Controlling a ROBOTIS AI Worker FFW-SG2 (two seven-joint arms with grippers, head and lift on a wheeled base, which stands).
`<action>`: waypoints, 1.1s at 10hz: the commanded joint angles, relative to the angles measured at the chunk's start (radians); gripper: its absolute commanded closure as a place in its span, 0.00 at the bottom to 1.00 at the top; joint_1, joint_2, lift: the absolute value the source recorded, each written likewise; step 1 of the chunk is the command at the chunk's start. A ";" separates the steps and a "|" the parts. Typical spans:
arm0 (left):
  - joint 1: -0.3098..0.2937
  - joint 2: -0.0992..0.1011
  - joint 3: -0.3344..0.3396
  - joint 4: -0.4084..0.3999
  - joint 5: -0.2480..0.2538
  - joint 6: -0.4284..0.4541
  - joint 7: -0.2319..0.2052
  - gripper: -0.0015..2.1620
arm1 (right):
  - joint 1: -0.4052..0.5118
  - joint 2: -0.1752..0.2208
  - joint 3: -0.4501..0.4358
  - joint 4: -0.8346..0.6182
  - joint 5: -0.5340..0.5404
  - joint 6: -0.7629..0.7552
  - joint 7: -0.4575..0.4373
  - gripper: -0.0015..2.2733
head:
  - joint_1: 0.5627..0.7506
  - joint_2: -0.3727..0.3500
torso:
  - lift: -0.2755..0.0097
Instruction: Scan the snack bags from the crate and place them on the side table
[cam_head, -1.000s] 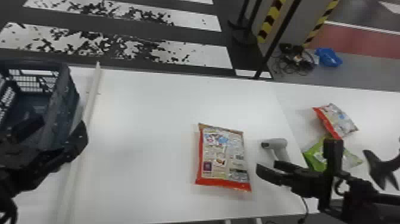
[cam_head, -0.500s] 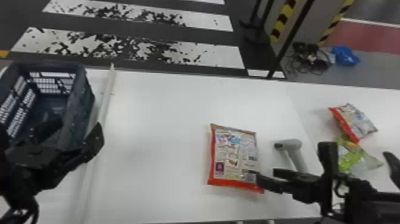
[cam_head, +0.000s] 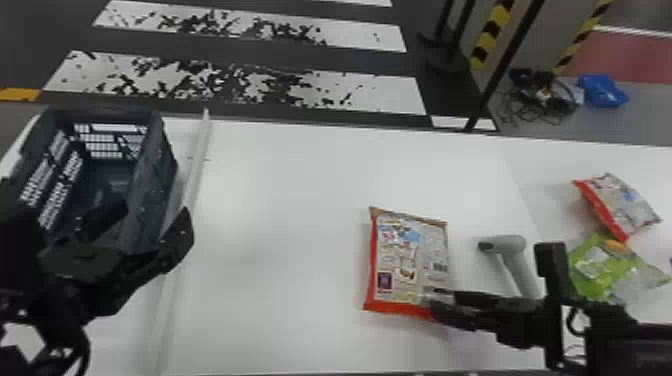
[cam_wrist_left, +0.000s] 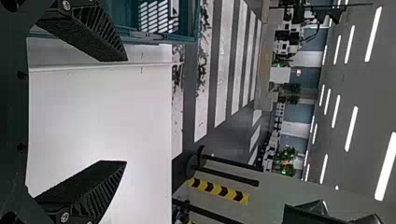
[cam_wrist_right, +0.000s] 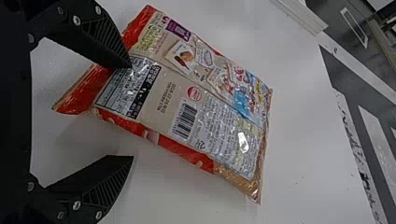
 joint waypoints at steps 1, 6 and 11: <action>-0.001 -0.006 0.000 0.002 0.000 0.000 -0.001 0.04 | -0.008 0.000 0.018 0.010 0.031 -0.002 0.020 0.55 | 0.70 0.35 | 0.64; 0.001 -0.006 0.002 0.003 0.000 -0.003 -0.001 0.04 | -0.002 0.002 -0.080 0.008 -0.052 -0.048 0.091 0.99 | 0.70 0.37 | 0.64; 0.002 -0.006 0.000 -0.003 0.000 -0.003 -0.001 0.04 | -0.051 0.017 -0.453 0.070 -0.364 -0.101 0.040 0.99 | 0.70 0.20 | 0.64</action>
